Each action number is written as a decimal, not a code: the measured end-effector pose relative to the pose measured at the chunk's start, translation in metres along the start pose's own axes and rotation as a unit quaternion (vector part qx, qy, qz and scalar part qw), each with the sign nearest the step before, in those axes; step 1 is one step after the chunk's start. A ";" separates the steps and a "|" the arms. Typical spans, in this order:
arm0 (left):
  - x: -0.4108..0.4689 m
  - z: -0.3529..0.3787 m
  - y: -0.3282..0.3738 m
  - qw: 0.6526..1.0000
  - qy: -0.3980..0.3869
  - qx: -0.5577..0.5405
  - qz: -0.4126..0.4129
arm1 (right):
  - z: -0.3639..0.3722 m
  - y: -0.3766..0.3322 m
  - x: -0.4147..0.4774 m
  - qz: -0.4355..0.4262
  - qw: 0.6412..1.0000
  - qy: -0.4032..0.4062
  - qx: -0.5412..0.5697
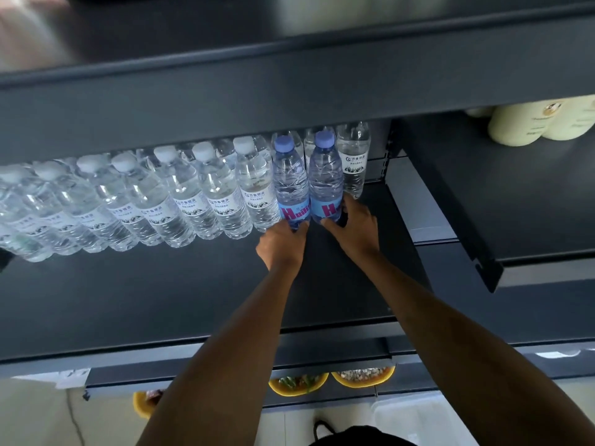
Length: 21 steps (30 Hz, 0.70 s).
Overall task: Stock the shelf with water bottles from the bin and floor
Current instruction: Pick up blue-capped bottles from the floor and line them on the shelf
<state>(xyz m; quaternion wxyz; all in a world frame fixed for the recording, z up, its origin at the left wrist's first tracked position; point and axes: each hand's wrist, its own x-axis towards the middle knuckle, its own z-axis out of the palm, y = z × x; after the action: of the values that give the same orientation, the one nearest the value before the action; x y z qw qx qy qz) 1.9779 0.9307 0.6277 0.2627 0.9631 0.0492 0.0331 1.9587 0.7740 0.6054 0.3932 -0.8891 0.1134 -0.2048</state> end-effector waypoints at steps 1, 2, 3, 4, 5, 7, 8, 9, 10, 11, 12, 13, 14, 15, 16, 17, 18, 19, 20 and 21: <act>0.001 -0.001 0.001 1.000 -0.005 0.003 -0.003 | 0.001 0.000 -0.001 0.004 1.000 0.000 0.005; 0.001 -0.002 0.001 1.000 -0.008 0.006 -0.004 | 0.001 0.000 -0.002 0.009 1.000 0.000 0.010; 0.001 -0.003 0.002 1.000 -0.011 0.010 -0.004 | 0.001 -0.001 -0.003 0.012 1.000 0.000 0.016; 0.001 -0.004 0.002 1.000 -0.013 0.016 -0.004 | 0.000 -0.002 -0.004 0.013 1.000 -0.001 0.025; 0.001 -0.004 0.003 1.000 -0.015 0.022 -0.003 | 0.000 -0.001 -0.004 0.012 0.999 0.000 0.035; 0.001 -0.004 0.002 1.000 -0.013 0.026 0.000 | -0.001 0.001 -0.006 0.010 0.999 0.005 0.046; 0.000 -0.004 0.001 1.000 -0.011 0.021 0.002 | -0.001 0.001 -0.006 0.011 0.999 0.006 0.047; 0.000 -0.004 -0.002 1.000 -0.009 0.014 0.004 | 0.000 0.002 -0.007 0.013 0.999 0.006 0.049; 0.000 -0.004 -0.004 1.000 -0.004 0.007 0.007 | 0.000 0.002 -0.007 0.017 0.999 0.006 0.050; 0.000 -0.003 -0.007 1.000 0.001 0.001 0.011 | 0.001 0.002 -0.007 0.021 0.999 0.007 0.048; 0.000 -0.002 -0.009 1.000 0.006 -0.004 0.015 | 0.001 0.002 -0.007 0.023 0.999 0.007 0.045; 0.000 -0.002 -0.009 1.000 0.009 -0.006 0.018 | 0.001 0.002 -0.007 0.025 0.999 0.005 0.042; 0.001 -0.001 -0.010 1.000 0.013 -0.008 0.021 | 0.001 0.002 -0.007 0.026 0.999 0.004 0.040; 0.002 0.000 -0.010 1.000 0.015 -0.007 0.024 | 0.000 0.001 -0.007 0.026 0.999 0.003 0.038; 0.003 0.001 -0.010 0.999 0.016 -0.002 0.028 | 0.000 0.001 -0.006 0.024 0.999 0.002 0.039; 0.004 0.002 -0.011 0.999 0.015 0.003 0.034 | 0.000 0.001 -0.006 0.022 0.999 0.003 0.040; 0.004 0.003 -0.011 0.999 0.014 0.008 0.038 | 0.000 0.002 -0.006 0.020 0.999 0.003 0.041; 0.005 0.004 -0.011 0.999 0.015 0.009 0.038 | 0.000 0.003 -0.005 0.019 0.999 0.003 0.041; 0.006 0.004 -0.011 0.999 0.016 0.010 0.036 | 0.000 0.004 -0.005 0.019 0.999 0.002 0.042; 0.006 0.004 -0.011 0.999 0.018 0.012 0.032 | 0.000 0.004 -0.005 0.019 0.999 -0.001 0.042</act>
<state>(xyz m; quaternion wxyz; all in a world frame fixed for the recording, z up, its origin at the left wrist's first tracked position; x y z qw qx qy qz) 1.9838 0.9385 0.6186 0.2487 0.9665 0.0235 0.0584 1.9545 0.7730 0.6011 0.4340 -0.8697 0.1215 -0.2013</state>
